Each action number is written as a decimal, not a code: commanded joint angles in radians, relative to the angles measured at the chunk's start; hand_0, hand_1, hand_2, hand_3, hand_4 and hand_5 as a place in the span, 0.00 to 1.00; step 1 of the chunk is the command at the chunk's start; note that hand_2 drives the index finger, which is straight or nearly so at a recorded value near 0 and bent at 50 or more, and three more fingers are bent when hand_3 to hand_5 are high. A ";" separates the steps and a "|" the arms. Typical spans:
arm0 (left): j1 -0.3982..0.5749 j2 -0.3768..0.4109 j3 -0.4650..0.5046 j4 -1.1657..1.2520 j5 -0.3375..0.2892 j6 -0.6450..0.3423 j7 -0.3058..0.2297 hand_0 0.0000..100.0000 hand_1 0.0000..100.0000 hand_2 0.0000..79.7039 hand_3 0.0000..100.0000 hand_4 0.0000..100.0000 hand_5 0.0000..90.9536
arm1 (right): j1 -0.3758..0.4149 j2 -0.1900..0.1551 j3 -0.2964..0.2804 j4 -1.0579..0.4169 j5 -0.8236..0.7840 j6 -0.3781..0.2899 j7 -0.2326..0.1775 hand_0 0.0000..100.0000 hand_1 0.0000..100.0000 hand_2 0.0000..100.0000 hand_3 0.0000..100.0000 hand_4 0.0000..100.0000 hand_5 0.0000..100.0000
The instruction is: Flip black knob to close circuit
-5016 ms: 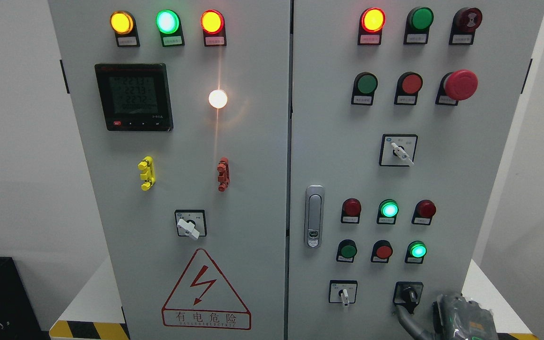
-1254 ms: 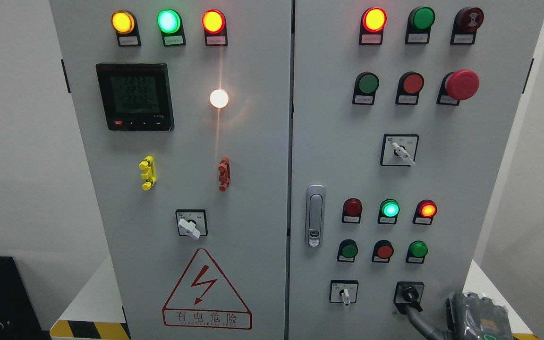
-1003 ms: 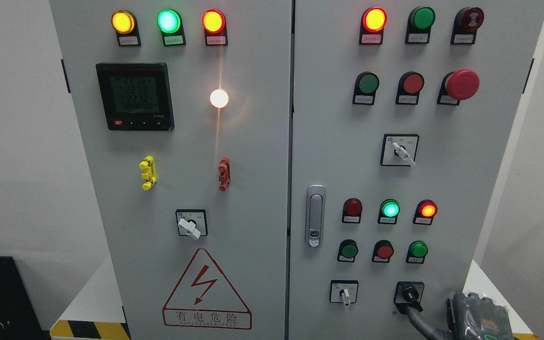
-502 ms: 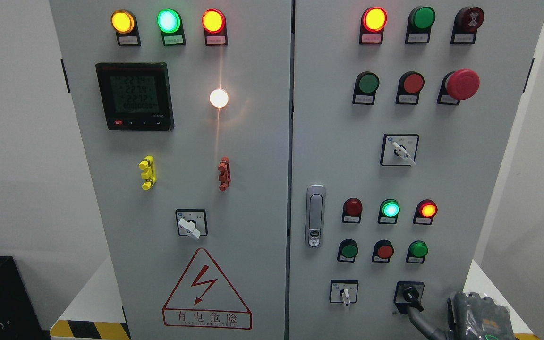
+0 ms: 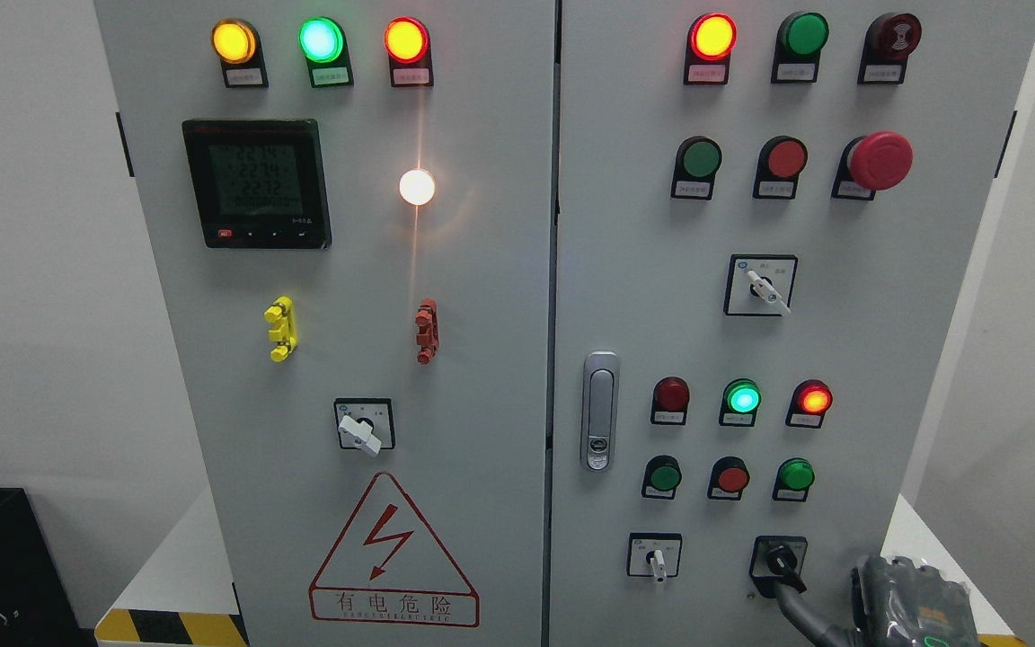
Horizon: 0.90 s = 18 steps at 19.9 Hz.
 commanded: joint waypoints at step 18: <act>0.000 0.000 -0.001 0.000 0.000 -0.001 0.001 0.12 0.56 0.00 0.00 0.00 0.00 | 0.003 0.021 0.021 -0.008 -0.007 -0.004 -0.002 0.00 0.01 0.97 1.00 1.00 1.00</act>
